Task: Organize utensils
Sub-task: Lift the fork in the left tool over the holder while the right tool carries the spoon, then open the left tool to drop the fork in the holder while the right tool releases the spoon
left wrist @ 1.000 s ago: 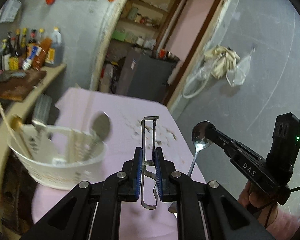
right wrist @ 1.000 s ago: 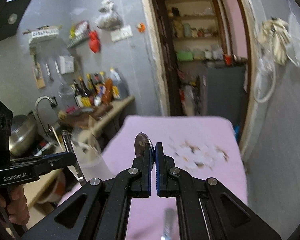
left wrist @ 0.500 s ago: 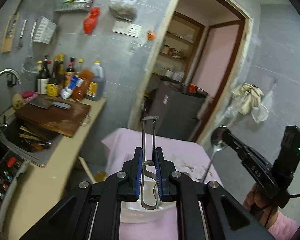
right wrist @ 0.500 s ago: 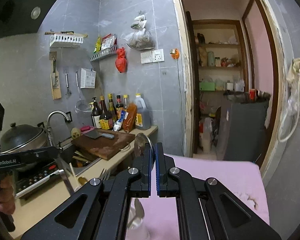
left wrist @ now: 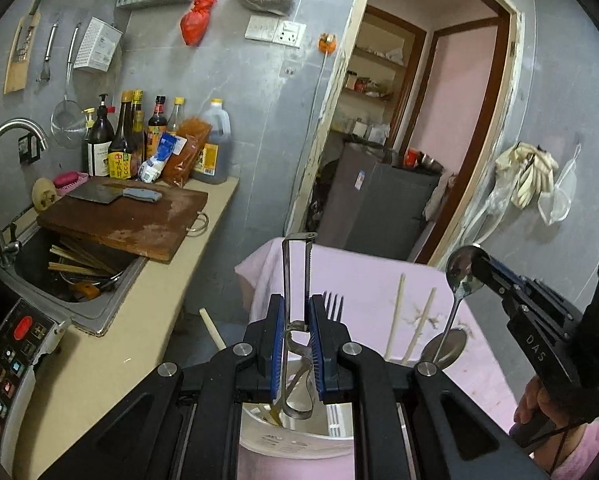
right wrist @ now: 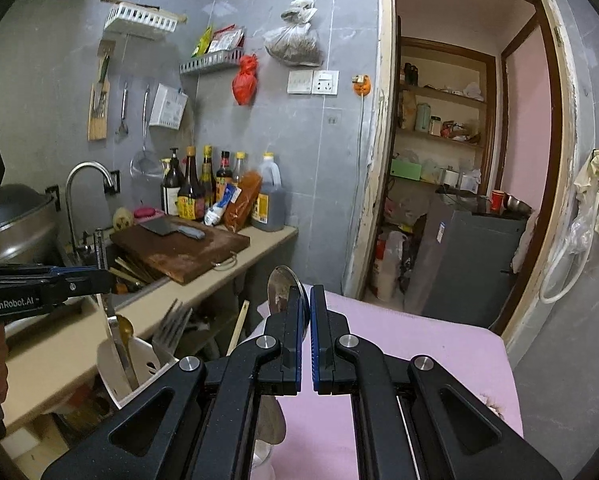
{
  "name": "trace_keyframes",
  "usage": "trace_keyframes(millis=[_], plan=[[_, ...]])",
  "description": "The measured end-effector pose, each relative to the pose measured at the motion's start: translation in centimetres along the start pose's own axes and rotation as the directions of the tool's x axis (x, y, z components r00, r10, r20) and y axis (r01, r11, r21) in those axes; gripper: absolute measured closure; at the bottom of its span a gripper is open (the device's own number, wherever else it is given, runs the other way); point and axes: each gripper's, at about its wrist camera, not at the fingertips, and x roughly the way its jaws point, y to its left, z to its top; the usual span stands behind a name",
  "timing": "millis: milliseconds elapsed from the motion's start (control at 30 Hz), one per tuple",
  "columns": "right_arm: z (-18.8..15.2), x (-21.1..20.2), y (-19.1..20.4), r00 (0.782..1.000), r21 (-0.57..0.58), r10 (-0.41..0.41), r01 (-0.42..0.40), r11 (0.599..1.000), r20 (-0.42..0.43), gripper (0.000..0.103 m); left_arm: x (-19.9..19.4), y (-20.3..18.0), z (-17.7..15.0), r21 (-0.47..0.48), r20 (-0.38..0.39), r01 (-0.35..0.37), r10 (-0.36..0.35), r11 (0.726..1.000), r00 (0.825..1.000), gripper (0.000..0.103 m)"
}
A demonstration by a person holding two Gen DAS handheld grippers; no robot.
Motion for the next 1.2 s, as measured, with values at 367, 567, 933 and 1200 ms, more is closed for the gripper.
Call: trace_keyframes(millis=[367,567,933,1200], plan=[[-1.9,0.6,0.9,0.999,0.023,0.023,-0.022,0.999,-0.038,0.100,1.9,-0.4,-1.6,0.037,-0.055,0.008,-0.006,0.999,0.998,0.091],[-2.4,0.3,0.6,0.997,0.066,0.046,-0.042,0.997,-0.056,0.097,1.9,-0.1,-1.8,0.021,-0.070,0.032,-0.031,0.999,0.997,0.091],[-2.3,-2.4,-1.5,0.998,0.167,0.061,-0.058,0.984,-0.017,0.087,0.5,-0.2,-1.7,-0.050,-0.041,0.096,-0.098,0.994,0.994,0.058],[-2.6,-6.2,-5.0,1.000,0.259,0.005,-0.012,0.966,0.028,0.054,-1.5,-2.7,-1.5,-0.012,0.020,0.086,-0.086,0.996,0.996,0.032]])
